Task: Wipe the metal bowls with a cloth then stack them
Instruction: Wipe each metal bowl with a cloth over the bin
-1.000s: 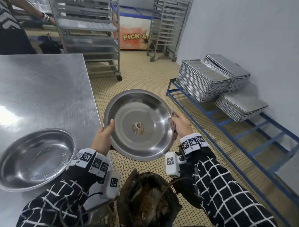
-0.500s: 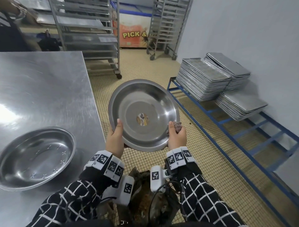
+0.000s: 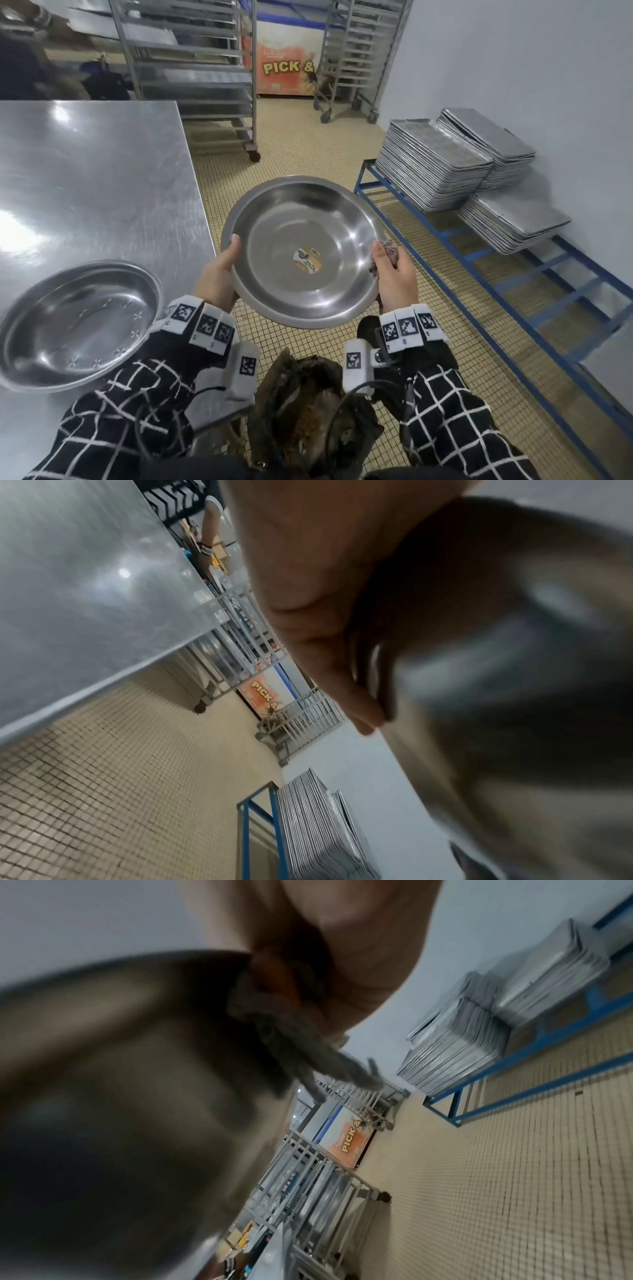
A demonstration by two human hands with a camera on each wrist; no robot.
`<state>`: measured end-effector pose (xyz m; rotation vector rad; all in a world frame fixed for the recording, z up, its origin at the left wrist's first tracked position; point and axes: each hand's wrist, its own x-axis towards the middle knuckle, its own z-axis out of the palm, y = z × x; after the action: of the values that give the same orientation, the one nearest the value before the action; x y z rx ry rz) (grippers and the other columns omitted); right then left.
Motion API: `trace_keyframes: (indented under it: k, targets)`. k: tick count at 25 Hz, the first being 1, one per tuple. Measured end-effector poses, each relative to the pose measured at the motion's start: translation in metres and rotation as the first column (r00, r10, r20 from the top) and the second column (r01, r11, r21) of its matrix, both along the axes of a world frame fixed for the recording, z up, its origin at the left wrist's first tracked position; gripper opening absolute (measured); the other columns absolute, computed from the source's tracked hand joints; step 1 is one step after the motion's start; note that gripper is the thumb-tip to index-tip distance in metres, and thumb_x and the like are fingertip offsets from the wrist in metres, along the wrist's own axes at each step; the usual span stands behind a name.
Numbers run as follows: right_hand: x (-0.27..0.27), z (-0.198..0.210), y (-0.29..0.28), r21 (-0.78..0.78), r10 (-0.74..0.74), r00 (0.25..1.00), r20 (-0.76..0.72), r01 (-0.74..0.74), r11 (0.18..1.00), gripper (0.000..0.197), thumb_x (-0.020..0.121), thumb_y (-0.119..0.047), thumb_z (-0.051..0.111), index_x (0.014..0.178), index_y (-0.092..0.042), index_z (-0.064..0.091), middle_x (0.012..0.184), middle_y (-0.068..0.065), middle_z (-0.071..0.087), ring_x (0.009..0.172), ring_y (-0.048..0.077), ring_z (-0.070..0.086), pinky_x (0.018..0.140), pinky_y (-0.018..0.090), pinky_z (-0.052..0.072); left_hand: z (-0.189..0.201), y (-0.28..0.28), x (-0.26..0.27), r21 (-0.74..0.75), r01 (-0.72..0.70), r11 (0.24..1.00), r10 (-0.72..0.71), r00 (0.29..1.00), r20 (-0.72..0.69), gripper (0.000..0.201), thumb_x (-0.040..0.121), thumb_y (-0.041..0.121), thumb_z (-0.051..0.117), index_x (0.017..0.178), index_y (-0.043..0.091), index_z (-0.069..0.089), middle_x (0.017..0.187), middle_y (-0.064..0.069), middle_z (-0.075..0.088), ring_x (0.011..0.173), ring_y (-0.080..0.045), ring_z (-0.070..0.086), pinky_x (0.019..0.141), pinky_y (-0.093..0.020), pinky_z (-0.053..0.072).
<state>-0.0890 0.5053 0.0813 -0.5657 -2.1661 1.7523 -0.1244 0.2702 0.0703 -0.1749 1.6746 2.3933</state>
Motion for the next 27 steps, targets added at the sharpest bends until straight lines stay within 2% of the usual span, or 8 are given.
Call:
trace_keyframes:
  k: [3, 5, 8, 11, 15, 18, 22, 27]
  targets:
    - [0.000, -0.008, -0.016, -0.098, -0.133, 0.991, -0.024, 0.130, 0.987, 0.024, 0.090, -0.047, 0.053, 0.103, -0.026, 0.052, 0.096, -0.008, 0.061, 0.086, 0.006, 0.060, 0.064, 0.020, 0.044, -0.003, 0.021, 0.004, 0.010, -0.005, 1.000, 0.005, 1.000, -0.015, 0.040, 0.099, 0.044, 0.035, 0.099, 0.018, 0.065, 0.088, -0.002, 0.075, 0.089, -0.022, 0.070, 0.088, -0.037, 0.050]
    - [0.002, -0.009, -0.020, -0.123, -0.209, 0.978, -0.015, 0.206, 0.971, 0.026, 0.092, -0.042, 0.053, 0.106, -0.021, 0.050, 0.093, -0.008, 0.058, 0.081, 0.003, 0.057, 0.060, 0.018, 0.042, -0.005, 0.032, 0.009, -0.054, 0.107, 0.993, -0.108, 0.994, -0.021, 0.034, 0.099, 0.040, 0.038, 0.097, 0.016, 0.062, 0.082, 0.001, 0.075, 0.085, -0.017, 0.070, 0.086, -0.034, 0.051]
    - [0.006, -0.002, -0.008, -0.016, -0.202, 0.979, -0.031, 0.201, 0.979, 0.024, 0.094, -0.036, 0.053, 0.103, -0.013, 0.051, 0.088, -0.005, 0.056, 0.075, 0.006, 0.056, 0.056, 0.017, 0.039, -0.009, 0.036, 0.011, -0.146, 0.284, 0.948, -0.289, 0.957, -0.018, 0.043, 0.091, 0.042, 0.050, 0.117, 0.008, 0.057, 0.093, -0.001, 0.075, 0.090, -0.018, 0.070, 0.087, -0.034, 0.053]
    - [0.008, 0.012, 0.018, 0.110, -0.098, 0.995, -0.033, 0.101, 0.989, 0.027, 0.093, -0.038, 0.054, 0.103, -0.013, 0.053, 0.089, -0.002, 0.059, 0.076, 0.010, 0.058, 0.059, 0.019, 0.041, -0.004, 0.022, 0.004, 0.015, 0.301, 0.953, -0.299, 0.951, -0.071, 0.060, 0.081, 0.052, 0.057, 0.123, 0.011, 0.054, 0.099, -0.006, 0.070, 0.089, -0.024, 0.067, 0.078, -0.037, 0.056]
    - [0.009, 0.022, 0.032, 0.174, 0.039, 0.999, 0.034, -0.045, 0.984, 0.030, 0.090, -0.046, 0.055, 0.099, -0.018, 0.057, 0.093, 0.003, 0.063, 0.081, 0.017, 0.062, 0.070, 0.030, 0.050, 0.004, 0.006, -0.005, 0.203, 0.228, 0.952, -0.224, 0.974, -0.045, 0.047, 0.087, 0.047, 0.054, 0.118, 0.013, 0.064, 0.108, -0.016, 0.066, 0.095, -0.033, 0.065, 0.088, -0.049, 0.052]
    - [0.012, 0.021, 0.014, 0.050, -0.073, 0.997, 0.001, 0.073, 0.996, 0.029, 0.093, -0.044, 0.050, 0.100, -0.017, 0.055, 0.090, -0.002, 0.061, 0.078, 0.013, 0.060, 0.060, 0.024, 0.043, 0.003, 0.013, -0.004, 0.139, 0.130, 0.982, -0.133, 0.991, 0.013, 0.044, 0.094, 0.044, 0.045, 0.120, 0.012, 0.061, 0.110, -0.017, 0.067, 0.095, -0.032, 0.066, 0.088, -0.048, 0.051]
    - [0.010, 0.009, -0.018, -0.062, -0.234, 0.972, -0.022, 0.232, 0.971, 0.028, 0.096, -0.041, 0.045, 0.105, -0.015, 0.050, 0.089, -0.006, 0.058, 0.074, 0.006, 0.057, 0.054, 0.017, 0.040, 0.008, 0.032, 0.006, -0.019, 0.088, 0.996, -0.088, 0.996, -0.022, 0.034, 0.099, 0.040, 0.038, 0.104, 0.016, 0.061, 0.088, -0.009, 0.072, 0.080, -0.024, 0.070, 0.077, -0.041, 0.056]
    - [0.010, 0.003, -0.033, -0.098, -0.262, 0.964, -0.044, 0.257, 0.961, 0.024, 0.096, -0.037, 0.048, 0.108, -0.017, 0.044, 0.088, -0.009, 0.053, 0.073, 0.000, 0.054, 0.049, 0.009, 0.039, 0.000, 0.043, 0.016, -0.221, 0.346, 0.912, -0.344, 0.938, 0.045, 0.045, 0.096, 0.045, 0.039, 0.112, 0.007, 0.058, 0.099, -0.016, 0.071, 0.093, -0.029, 0.069, 0.083, -0.045, 0.055]
